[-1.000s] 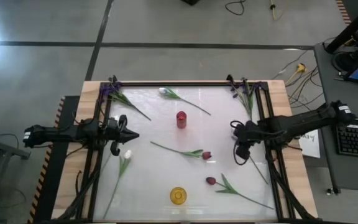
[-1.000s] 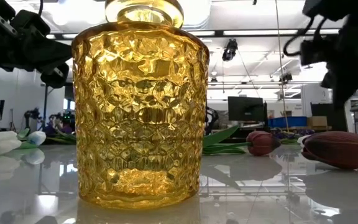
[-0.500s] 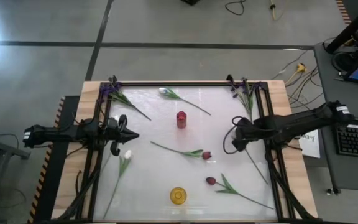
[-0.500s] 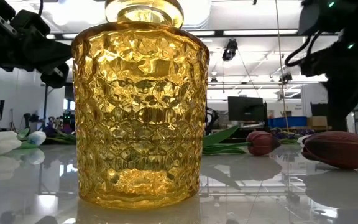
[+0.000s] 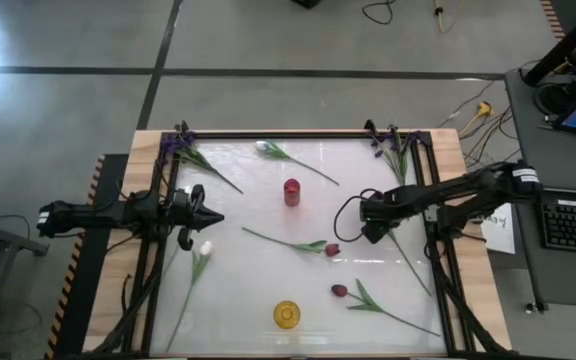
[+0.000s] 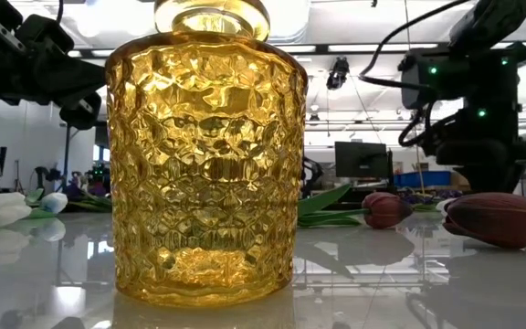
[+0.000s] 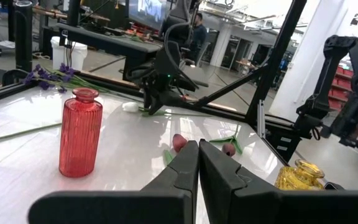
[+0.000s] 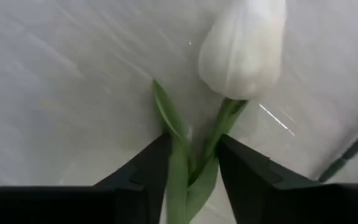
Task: Sort flowers into vase by color
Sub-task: Put the middle right white tulip into the red vase
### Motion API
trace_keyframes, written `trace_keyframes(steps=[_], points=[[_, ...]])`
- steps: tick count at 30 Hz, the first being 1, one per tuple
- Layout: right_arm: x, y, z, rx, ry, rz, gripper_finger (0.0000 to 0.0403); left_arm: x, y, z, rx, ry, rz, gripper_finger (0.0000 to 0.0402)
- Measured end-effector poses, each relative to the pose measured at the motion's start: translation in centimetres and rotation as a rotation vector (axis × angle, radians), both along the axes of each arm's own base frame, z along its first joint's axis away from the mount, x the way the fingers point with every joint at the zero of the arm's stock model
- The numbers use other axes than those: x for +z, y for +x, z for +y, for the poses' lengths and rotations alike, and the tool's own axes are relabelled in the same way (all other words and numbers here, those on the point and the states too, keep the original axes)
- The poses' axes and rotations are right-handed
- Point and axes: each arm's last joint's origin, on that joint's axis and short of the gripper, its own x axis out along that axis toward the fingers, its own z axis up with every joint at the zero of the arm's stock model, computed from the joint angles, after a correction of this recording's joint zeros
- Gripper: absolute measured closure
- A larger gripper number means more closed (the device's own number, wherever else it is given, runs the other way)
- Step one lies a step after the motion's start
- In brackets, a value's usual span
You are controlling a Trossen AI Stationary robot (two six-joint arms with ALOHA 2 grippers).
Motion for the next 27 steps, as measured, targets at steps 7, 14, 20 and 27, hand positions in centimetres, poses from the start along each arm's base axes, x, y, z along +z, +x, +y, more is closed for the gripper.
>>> trace_keyframes(steps=[7, 14, 20, 27], points=[[0.4, 1.2, -0.3, 0.046, 0.013, -0.022, 0.0376, 0.0, 0.0, 0.0, 0.000, 0.000, 0.000, 0.0402], [7.5, 5.7, -1.2, 0.178, -0.097, -0.365, 0.0389, 0.0, 0.0, 0.0, 0.000, 0.000, 0.000, 0.0402], [17.8, 9.3, -2.7, 0.380, -0.396, -0.875, 0.0390, 0.0, 0.0, 0.0, 0.000, 0.000, 0.000, 0.0402], [27.4, 8.6, -2.2, 0.514, -0.726, -1.339, 0.0390, 0.0, 0.0, 0.0, 0.000, 0.000, 0.001, 0.0402]])
